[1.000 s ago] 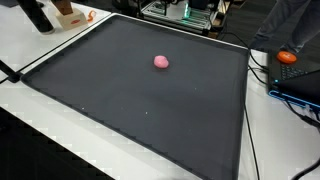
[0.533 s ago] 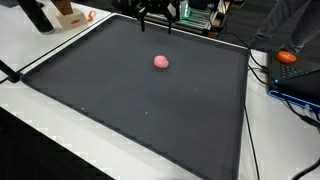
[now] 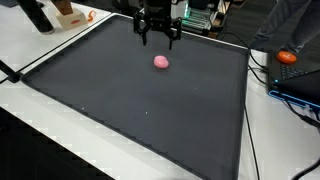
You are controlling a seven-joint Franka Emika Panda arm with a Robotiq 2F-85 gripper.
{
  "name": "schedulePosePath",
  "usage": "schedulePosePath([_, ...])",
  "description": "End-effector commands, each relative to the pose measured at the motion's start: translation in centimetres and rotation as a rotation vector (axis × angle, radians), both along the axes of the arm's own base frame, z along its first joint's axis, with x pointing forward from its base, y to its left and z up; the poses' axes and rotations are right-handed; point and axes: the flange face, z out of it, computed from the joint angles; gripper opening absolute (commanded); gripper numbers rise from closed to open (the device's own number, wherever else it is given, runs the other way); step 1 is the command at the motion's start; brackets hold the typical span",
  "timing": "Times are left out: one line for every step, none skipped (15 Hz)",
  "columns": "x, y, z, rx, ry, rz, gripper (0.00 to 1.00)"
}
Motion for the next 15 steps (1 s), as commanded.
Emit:
schedulePosePath([1.0, 1.7, -1.6, -0.048, 0.019, 0.054, 1.00])
schedulePosePath([1.1, 2.2, -1.9, -0.056, 0.021, 0.081, 1.00])
schedulePosePath([1.2, 2.7, -2.3, -0.062, 0.022, 0.109, 1.00])
schedulePosePath([1.2, 3.3, -2.6, -0.070, 0.023, 0.142, 1.00])
schedulePosePath([1.2, 3.9, -2.9, -0.062, 0.026, 0.180, 1.00])
schedulePosePath([1.1, 4.6, -3.2, -0.059, 0.031, 0.222, 1.00])
schedulePosePath([0.8, 5.3, -3.5, -0.055, 0.036, 0.273, 1.00])
schedulePosePath([0.6, 5.9, -3.8, -0.048, 0.044, 0.321, 1.00])
schedulePosePath([0.3, 6.5, -4.1, -0.045, 0.049, 0.372, 1.00])
schedulePosePath([0.1, 6.9, -4.4, -0.039, 0.057, 0.418, 1.00])
schedulePosePath([-0.2, 7.4, -4.7, -0.028, 0.064, 0.465, 1.00])
schedulePosePath([-0.5, 7.8, -4.9, -0.023, 0.072, 0.515, 1.00])
schedulePosePath([-0.9, 8.4, -5.2, -0.004, 0.082, 0.565, 1.00])
schedulePosePath([-1.3, 8.7, -5.5, 0.003, 0.087, 0.621, 1.00])
schedulePosePath([-1.7, 9.1, -5.7, 0.012, 0.096, 0.669, 1.00])
